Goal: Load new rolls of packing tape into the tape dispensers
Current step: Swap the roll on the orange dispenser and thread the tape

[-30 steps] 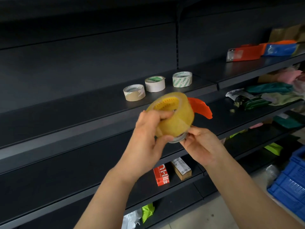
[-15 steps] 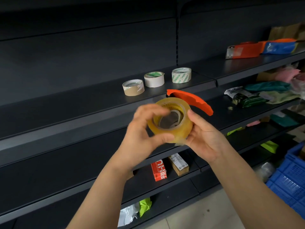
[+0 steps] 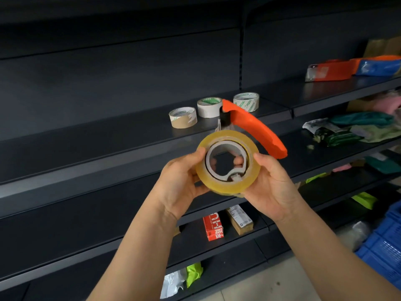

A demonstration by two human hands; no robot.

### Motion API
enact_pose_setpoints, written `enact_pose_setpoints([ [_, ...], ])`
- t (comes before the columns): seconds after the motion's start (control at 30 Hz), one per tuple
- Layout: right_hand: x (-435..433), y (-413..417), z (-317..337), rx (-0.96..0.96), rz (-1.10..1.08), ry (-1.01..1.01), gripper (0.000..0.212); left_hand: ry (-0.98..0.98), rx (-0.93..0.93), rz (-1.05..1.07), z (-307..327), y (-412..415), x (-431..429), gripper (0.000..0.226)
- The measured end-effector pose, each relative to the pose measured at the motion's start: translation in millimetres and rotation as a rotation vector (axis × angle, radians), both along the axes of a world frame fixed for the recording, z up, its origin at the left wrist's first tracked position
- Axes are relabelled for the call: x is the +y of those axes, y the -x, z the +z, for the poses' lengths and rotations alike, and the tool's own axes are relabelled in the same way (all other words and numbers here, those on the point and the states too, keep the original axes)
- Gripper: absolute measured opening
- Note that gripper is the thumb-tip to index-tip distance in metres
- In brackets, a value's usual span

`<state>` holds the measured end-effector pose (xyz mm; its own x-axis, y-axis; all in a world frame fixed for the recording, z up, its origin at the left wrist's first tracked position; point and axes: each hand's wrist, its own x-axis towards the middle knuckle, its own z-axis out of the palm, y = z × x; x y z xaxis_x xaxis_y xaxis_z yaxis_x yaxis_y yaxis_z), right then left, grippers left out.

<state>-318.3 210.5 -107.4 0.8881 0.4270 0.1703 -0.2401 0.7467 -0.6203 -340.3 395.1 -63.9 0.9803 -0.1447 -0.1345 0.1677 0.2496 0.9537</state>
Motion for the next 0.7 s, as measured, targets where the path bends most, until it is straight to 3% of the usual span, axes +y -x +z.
enact_pose_setpoints([
  [0.1,0.5,4.3,2.9,0.026,-0.009,-0.003,0.031,0.031,0.008,0.075,1.2,0.0,-1.2,0.043],
  [0.23,-4.2,6.9,4.3,-0.062,0.031,0.087,0.043,0.042,-0.018,0.065,1.6,-0.5,0.4,0.051],
  [0.37,-17.0,2.1,-7.1,-0.164,0.152,0.215,0.098,0.063,-0.016,0.08,8.1,-4.0,7.1,0.05],
  [0.47,-33.0,3.3,-12.3,-0.097,0.187,0.151,0.126,0.02,-0.029,0.122,14.4,-5.4,16.6,0.055],
  [0.57,-43.1,3.5,-2.0,-0.106,0.127,0.237,0.119,-0.153,-0.084,0.147,19.0,-2.5,17.1,0.04],
  [0.7,-32.1,6.8,15.7,-0.185,-0.084,0.681,0.068,-0.315,-0.136,0.118,20.7,4.2,11.0,0.045],
])
